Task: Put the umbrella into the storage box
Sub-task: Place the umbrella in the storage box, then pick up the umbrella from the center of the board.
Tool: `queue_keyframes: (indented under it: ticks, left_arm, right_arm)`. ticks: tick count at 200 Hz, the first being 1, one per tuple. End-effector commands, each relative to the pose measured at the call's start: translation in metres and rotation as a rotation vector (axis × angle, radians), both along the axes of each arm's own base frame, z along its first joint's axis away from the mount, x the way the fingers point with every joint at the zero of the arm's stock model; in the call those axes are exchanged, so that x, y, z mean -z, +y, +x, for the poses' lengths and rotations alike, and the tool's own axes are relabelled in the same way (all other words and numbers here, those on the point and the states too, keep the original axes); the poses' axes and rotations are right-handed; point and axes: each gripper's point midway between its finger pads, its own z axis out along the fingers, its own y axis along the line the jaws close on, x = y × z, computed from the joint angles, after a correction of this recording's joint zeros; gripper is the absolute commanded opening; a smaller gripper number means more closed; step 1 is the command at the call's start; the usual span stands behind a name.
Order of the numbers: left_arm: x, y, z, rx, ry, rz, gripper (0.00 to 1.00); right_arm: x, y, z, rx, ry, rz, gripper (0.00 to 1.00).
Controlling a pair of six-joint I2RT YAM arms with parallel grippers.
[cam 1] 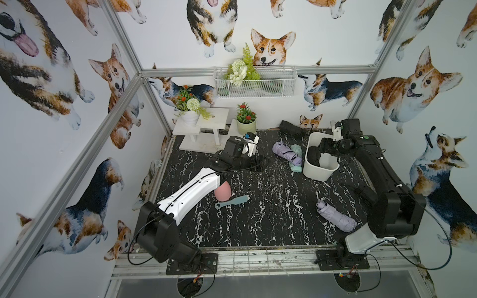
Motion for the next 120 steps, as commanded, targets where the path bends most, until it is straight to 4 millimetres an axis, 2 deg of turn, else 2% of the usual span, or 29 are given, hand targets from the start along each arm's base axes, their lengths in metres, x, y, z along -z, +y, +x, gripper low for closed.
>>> queue_keyframes:
  ticks: [1,18,26,32,57,102,120]
  left_arm:
    - [-0.006,-0.014,-0.003,0.053,-0.080,0.044,0.84]
    - [-0.006,-0.029,-0.011,0.106,-0.098,0.085,0.84]
    - [-0.007,-0.033,-0.014,0.123,-0.100,0.100,0.84]
    - [-0.006,-0.035,-0.015,0.129,-0.101,0.107,0.84]
    - [-0.011,-0.038,-0.018,0.129,-0.104,0.083,0.84]
    - [-0.013,-0.035,-0.025,0.121,-0.080,0.048,0.85]
    - [-0.013,-0.031,-0.030,0.121,-0.066,0.057,0.85]
  right_arm:
    - [-0.004,-0.020,-0.018,0.088,-0.002,0.024,0.79]
    - [0.002,-0.044,-0.033,0.184,0.021,0.133,0.80]
    - [0.005,-0.053,-0.041,0.226,0.030,0.174,0.90]
    - [0.010,-0.059,-0.049,0.252,0.040,0.199,0.92]
    - [0.021,-0.085,-0.077,0.372,0.079,0.225,0.93]
    - [0.047,-0.130,-0.131,0.725,0.137,0.272,0.92]
    - [0.061,-0.141,-0.146,0.842,0.155,0.321,0.91]
